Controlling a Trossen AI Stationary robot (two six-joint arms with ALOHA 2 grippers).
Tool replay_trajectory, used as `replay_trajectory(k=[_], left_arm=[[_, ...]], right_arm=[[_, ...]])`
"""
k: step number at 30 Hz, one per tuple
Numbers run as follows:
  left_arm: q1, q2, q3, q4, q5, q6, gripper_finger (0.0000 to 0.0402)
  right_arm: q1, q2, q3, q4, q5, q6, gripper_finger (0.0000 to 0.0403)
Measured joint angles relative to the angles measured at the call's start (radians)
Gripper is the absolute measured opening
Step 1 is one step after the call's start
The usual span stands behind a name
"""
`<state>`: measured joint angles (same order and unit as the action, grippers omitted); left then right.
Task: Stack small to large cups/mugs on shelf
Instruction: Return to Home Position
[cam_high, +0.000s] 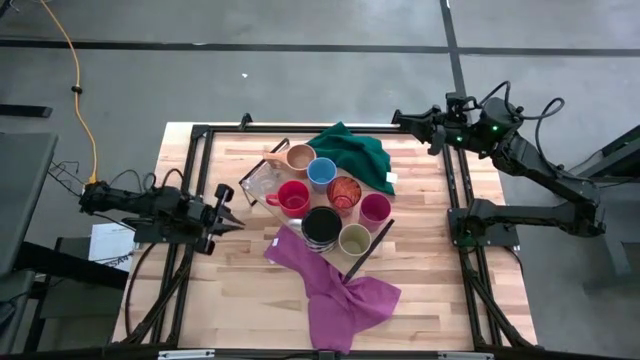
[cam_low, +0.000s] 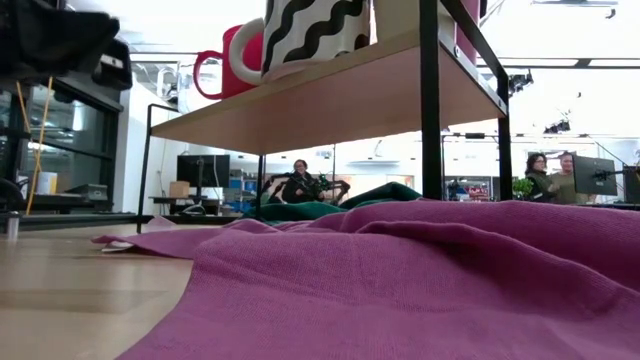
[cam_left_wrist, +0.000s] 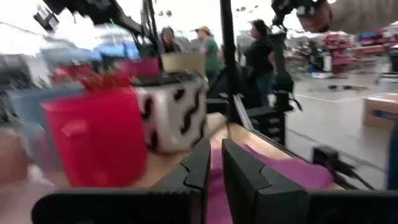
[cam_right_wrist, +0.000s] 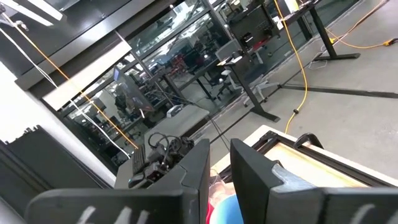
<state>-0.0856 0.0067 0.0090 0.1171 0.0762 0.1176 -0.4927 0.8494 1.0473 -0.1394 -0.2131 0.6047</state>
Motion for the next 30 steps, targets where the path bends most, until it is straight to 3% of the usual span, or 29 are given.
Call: replay_trajectory(k=[4, 20, 25, 30], left_arm=[[0.000, 0.000, 0.000, -0.092, 0.009, -0.047, 0.0031], [0.000, 0.006, 0.000, -0.091, 0.020, -0.073, 0.0030], [0.000, 0.006, 0.000, -0.091, 0.017, -0.069, 0.0030], [0.000, 0.006, 0.001, -0.091, 0.017, -0.069, 0.0030]], right_arm=[[0.000, 0.000, 0.000, 0.000, 0.001, 0.000, 0.0055], [0.002, 0.000, 0.000, 0.001, -0.009, 0.016, 0.0055], [0.003, 0.000, 0.000, 0.045, -0.050, 0.023, 0.0055], [0.005, 0.000, 0.000, 0.150, -0.167, 0.070, 0.0055]])
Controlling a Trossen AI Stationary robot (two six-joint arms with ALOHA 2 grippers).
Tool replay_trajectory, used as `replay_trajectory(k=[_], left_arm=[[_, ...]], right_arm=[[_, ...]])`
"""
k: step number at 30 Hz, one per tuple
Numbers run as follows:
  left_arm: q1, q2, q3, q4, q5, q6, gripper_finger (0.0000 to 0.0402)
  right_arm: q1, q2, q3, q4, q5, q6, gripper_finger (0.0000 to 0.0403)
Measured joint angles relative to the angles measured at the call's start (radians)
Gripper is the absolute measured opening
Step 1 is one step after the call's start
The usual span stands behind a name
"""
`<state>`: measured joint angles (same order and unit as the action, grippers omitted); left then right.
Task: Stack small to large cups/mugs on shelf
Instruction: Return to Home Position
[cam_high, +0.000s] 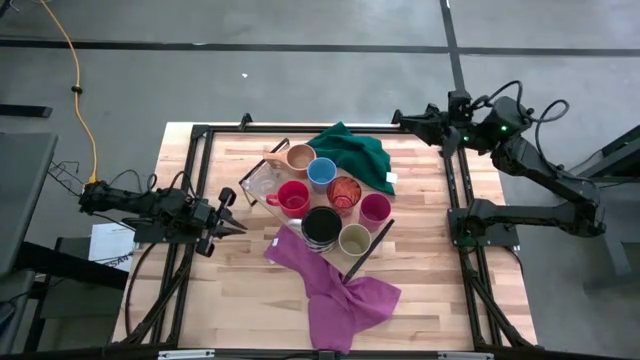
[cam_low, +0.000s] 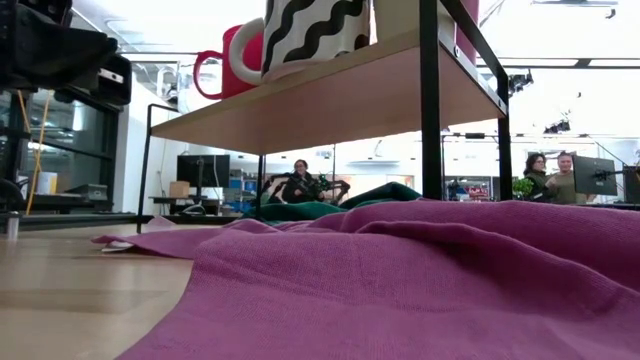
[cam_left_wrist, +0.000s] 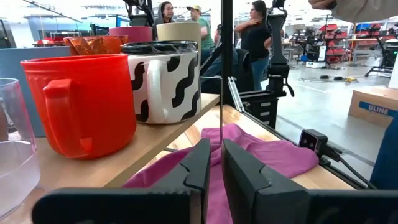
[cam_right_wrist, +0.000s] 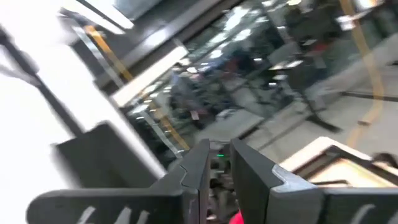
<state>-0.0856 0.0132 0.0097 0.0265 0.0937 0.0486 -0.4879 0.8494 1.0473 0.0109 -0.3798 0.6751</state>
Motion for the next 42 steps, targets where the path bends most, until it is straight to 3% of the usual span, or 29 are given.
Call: replay_trajectory(k=[5, 9, 16, 22, 31, 42], left_arm=[[0.000, 0.000, 0.000, 0.000, 0.000, 0.000, 0.0030], [0.000, 0.000, 0.000, 0.000, 0.000, 0.002, 0.0030], [0.000, 0.000, 0.000, 0.000, 0.000, 0.003, 0.0030], [0.000, 0.000, 0.000, 0.000, 0.000, 0.003, 0.0031], [0.000, 0.000, 0.000, 0.000, 0.000, 0.002, 0.0031], [0.000, 0.000, 0.000, 0.000, 0.000, 0.000, 0.0031]], right_arm=[[0.050, -0.006, 0.000, 0.093, -0.072, -0.022, 0.0049], [0.100, -0.048, 0.000, 0.120, -0.128, -0.081, 0.0009], [0.192, -0.224, 0.000, 0.020, -0.129, -0.183, 0.0002], [0.267, -0.405, -0.012, -0.113, -0.039, -0.297, 0.0000], [0.281, -0.650, -0.277, -0.014, 0.031, -0.285, 0.0000], [0.281, -0.734, -0.590, 0.284, 0.195, -0.279, 0.0000]])
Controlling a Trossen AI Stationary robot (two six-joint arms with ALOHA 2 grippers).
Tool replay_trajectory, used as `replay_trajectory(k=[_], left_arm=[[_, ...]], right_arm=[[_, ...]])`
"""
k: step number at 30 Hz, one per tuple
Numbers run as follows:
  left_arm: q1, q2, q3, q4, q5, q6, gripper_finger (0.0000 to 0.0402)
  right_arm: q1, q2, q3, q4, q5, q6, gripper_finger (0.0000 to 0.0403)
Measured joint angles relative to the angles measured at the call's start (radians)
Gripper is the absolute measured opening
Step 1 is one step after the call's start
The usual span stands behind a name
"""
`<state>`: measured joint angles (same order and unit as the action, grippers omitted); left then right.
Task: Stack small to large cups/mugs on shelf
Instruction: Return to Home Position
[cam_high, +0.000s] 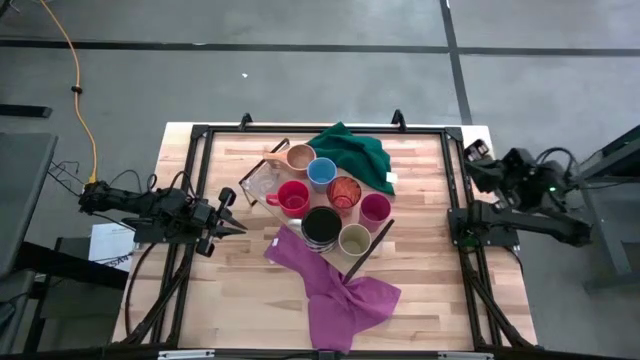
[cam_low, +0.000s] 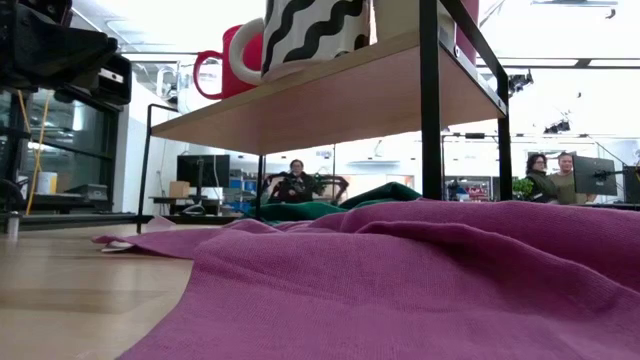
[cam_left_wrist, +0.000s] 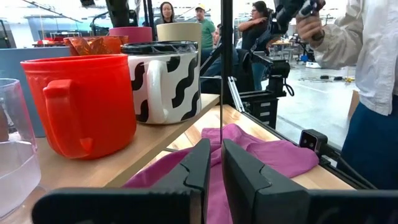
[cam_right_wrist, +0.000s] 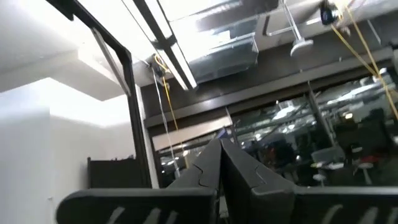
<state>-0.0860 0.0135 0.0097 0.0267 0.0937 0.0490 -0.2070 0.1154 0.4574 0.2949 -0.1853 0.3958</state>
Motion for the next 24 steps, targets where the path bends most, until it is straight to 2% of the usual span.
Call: replay_trajectory(k=[6, 11, 19, 24], left_arm=[[0.000, 0.000, 0.000, 0.000, 0.000, 0.000, 0.0031], [0.000, 0.000, 0.000, 0.000, 0.000, 0.000, 0.0031], [0.000, 0.000, 0.000, 0.000, 0.000, 0.001, 0.0031], [0.000, 0.000, 0.000, 0.000, 0.000, 0.002, 0.0031]], right_arm=[[0.003, 0.001, -0.143, 0.138, -0.009, 0.063, 0.0000], [0.067, 0.000, -0.219, 0.253, -0.003, 0.076, 0.0000], [0.223, 0.001, -0.234, 0.139, 0.118, -0.048, 0.0000], [0.288, 0.001, -0.234, 0.025, 0.151, -0.139, 0.0000]])
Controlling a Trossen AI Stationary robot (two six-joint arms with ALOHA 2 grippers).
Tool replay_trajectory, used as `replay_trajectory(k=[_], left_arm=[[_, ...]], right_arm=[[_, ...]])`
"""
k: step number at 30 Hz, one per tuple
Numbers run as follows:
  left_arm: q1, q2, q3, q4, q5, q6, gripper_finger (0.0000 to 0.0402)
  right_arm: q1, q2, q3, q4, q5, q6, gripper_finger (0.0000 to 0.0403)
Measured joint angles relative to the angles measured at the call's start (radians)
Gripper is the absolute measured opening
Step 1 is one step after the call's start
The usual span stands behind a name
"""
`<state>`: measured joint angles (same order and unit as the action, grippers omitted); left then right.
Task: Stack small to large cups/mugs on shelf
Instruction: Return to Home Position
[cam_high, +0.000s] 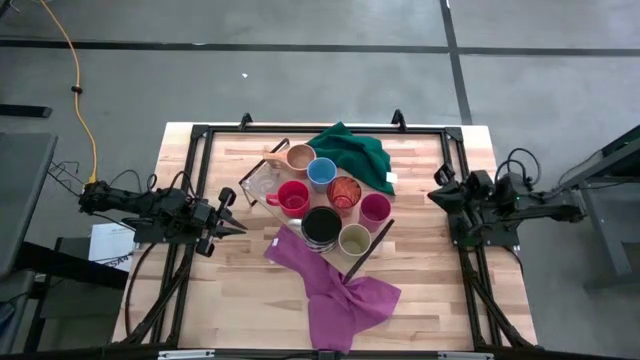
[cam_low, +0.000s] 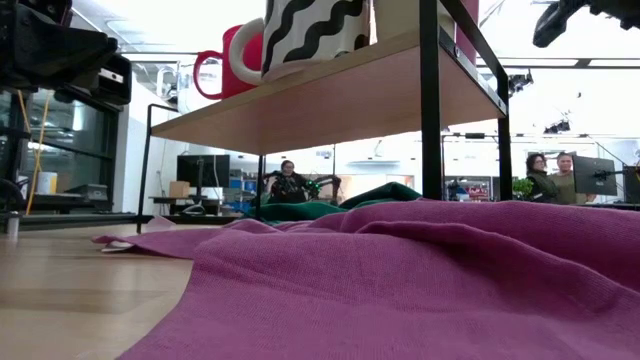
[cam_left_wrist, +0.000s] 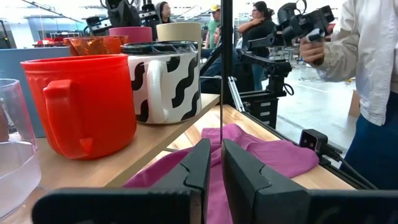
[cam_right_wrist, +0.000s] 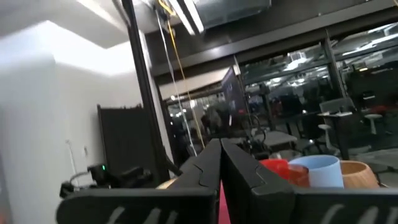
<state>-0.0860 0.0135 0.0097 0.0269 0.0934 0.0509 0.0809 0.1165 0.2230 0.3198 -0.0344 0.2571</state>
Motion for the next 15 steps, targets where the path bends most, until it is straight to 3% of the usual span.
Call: replay_trajectory(k=[5, 15], left_arm=[[0.000, 0.000, 0.000, 0.000, 0.000, 0.000, 0.0031], [0.000, 0.000, 0.000, 0.000, 0.000, 0.000, 0.0031]], right_arm=[[0.022, 0.000, -0.016, -0.029, -0.013, -0.030, 0.0000], [0.068, 0.000, -0.160, 0.213, -0.006, -0.043, 0.0000]])
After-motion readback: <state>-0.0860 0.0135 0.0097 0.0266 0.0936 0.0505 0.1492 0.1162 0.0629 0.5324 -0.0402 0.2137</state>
